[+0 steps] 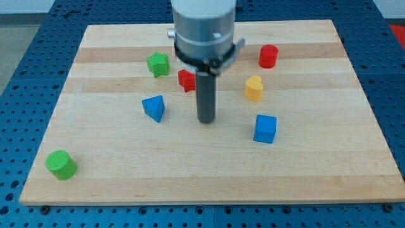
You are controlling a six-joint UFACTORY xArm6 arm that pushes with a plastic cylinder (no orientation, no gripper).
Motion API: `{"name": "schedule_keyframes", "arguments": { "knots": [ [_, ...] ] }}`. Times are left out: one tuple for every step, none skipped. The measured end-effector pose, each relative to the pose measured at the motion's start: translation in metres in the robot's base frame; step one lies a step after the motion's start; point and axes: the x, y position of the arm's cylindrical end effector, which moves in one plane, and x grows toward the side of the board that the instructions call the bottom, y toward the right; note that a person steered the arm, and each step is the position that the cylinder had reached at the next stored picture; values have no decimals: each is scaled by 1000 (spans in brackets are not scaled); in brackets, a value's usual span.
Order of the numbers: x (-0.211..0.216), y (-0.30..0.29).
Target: Move blue triangle to the green circle
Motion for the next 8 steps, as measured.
{"name": "schedule_keyframes", "arguments": {
  "knots": [
    [-28,-22],
    [-25,-39],
    [-12,-60],
    [-6,-84],
    [0,-104],
    [11,-119],
    [25,-130],
    [27,-152]
  ]
}}
